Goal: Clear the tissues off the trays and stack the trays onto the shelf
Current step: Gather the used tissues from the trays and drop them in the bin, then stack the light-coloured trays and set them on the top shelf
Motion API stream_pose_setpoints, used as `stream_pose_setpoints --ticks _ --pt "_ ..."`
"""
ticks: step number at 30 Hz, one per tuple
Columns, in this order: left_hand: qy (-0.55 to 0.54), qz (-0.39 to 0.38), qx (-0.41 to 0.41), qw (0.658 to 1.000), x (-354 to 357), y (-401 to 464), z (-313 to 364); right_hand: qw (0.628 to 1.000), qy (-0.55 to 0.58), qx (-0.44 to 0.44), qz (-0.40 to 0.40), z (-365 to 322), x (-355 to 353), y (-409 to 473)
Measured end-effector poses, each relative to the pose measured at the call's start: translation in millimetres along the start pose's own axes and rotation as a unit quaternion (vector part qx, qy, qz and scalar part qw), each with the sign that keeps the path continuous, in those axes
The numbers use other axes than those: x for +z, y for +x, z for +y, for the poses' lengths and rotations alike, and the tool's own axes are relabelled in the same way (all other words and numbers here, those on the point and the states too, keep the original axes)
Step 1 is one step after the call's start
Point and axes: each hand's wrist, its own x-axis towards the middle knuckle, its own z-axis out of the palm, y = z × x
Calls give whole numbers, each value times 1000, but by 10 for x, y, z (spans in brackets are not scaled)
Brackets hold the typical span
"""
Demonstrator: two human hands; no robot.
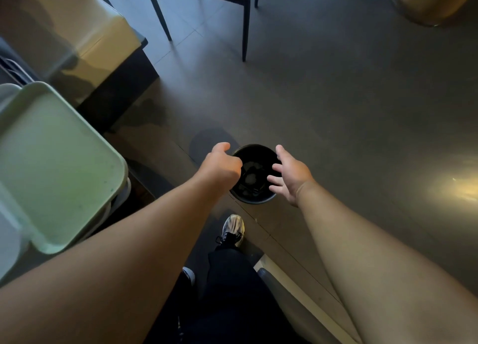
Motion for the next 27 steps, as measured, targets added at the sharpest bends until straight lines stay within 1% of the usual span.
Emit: stream_pose_setpoints --ticks 3,9,12,15,19,23,25,27 --pt "-1 -20 11 1000 -25 -61 94 1000 1 -11 -12 -50 59 -108" --pt "-12 -18 72 997 -314 -355 367 995 -26 -88 -28 -423 431 -573" --pt "-19 -3 96 995 -605 -533 521 989 -51 -129 -42 -602 754 -842" --pt "-7 32 127 991 -977 -759 605 979 -80 -177 -61 -733 1128 -1117" --pt "1 77 157 985 -1545 -1055 509 959 -142 -235 -65 -809 1626 -1551" --pt "4 112 174 978 -2102 -1374 281 929 -230 -282 -74 -784 2081 -1978" --pt "7 133 176 975 -2362 -1528 100 910 -266 -310 -74 -731 2320 -2151" --pt "-2 152 170 974 -2591 -1692 -112 879 -328 -339 -76 -632 2561 -2294"
